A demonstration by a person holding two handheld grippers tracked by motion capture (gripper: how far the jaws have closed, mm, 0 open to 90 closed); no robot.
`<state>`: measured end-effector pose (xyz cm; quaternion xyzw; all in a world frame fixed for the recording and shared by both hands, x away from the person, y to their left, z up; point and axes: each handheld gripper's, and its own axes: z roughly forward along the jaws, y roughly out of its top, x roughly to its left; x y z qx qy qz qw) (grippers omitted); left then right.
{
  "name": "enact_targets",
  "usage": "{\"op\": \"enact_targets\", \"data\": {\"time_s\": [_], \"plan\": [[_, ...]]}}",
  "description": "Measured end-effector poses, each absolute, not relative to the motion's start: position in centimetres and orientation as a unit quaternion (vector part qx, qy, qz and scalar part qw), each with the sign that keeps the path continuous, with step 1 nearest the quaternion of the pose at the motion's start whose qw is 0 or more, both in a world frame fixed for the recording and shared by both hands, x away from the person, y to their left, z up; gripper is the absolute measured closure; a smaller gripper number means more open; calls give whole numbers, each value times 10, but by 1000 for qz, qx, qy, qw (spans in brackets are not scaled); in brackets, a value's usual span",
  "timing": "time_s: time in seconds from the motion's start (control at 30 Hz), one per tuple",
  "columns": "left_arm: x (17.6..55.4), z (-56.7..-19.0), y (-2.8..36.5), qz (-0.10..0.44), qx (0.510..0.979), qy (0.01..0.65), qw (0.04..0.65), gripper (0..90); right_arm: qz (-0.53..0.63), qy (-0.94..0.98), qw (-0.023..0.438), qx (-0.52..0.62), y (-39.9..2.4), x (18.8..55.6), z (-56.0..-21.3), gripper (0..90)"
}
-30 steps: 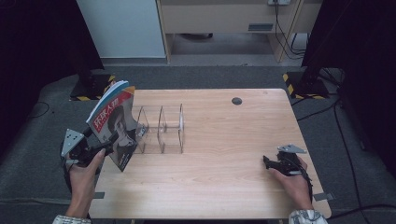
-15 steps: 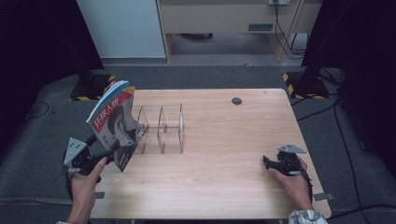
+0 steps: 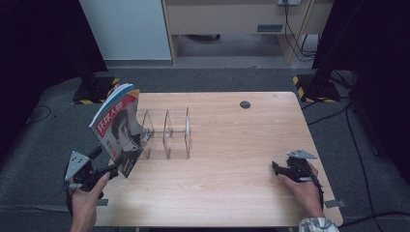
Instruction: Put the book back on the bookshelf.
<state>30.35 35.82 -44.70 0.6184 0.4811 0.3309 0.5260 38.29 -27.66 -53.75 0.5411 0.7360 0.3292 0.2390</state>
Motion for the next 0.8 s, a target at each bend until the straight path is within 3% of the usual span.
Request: {"op": "enact_targets", "data": {"time_s": [0.37,0.8], "plan": [[285,-447,353,323,623,474,531,78,329,736,239,540,-277,383,-538,257],[277,-450,328,305,667,444,514,95,329,737,238,541,-276,382,-537,255]]}}
